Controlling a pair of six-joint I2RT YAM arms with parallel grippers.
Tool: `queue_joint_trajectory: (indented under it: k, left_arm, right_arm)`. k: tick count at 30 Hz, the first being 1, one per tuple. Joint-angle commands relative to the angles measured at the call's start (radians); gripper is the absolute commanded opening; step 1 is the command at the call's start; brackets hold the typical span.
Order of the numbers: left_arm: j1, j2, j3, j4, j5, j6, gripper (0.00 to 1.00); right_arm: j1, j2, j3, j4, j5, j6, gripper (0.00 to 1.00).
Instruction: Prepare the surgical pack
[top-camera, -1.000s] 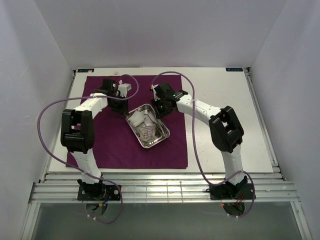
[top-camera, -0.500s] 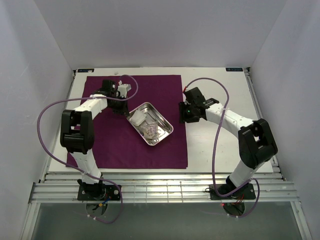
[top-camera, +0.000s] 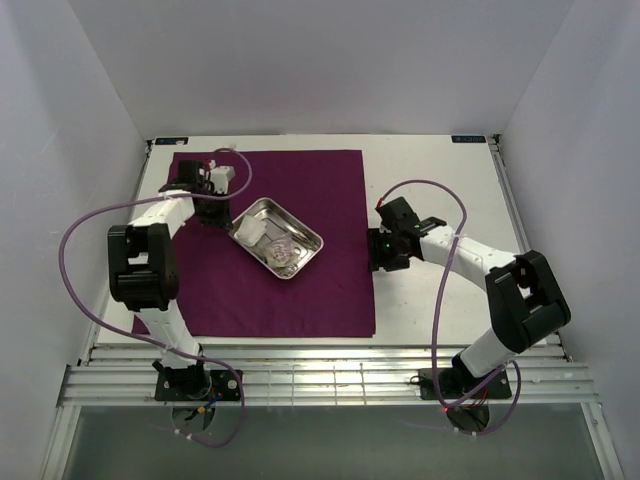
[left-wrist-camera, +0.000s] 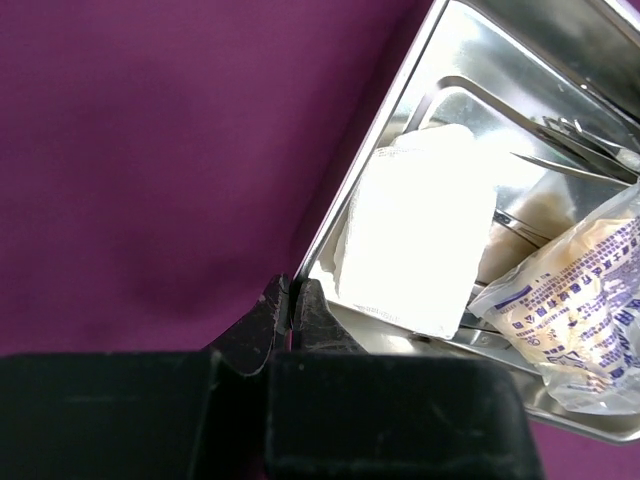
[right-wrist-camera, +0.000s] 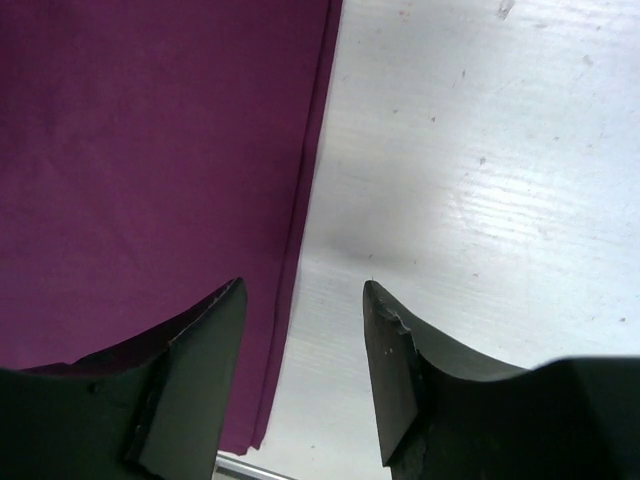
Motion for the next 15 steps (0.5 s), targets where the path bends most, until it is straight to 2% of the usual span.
queue_joint_trajectory:
  k: [1,6,15]
  left_arm:
    - [0.086,-0.071,0.010,0.014,-0.093,0.078,0.00]
    - [0.168,-0.045,0.021,0.039,-0.097,0.105,0.00]
    - [0.183,-0.015,0.033,0.057,-0.123,0.171,0.00]
  right_arm:
    - [0.012,-0.039,-0.030,0.005,-0.059,-0.016,0.57]
    - [0.033,-0.036,-0.079,0.012,-0.075,0.010,0.61]
    - [0.104,0.051,-0.070,0.019,-0.104,0.021,0.67]
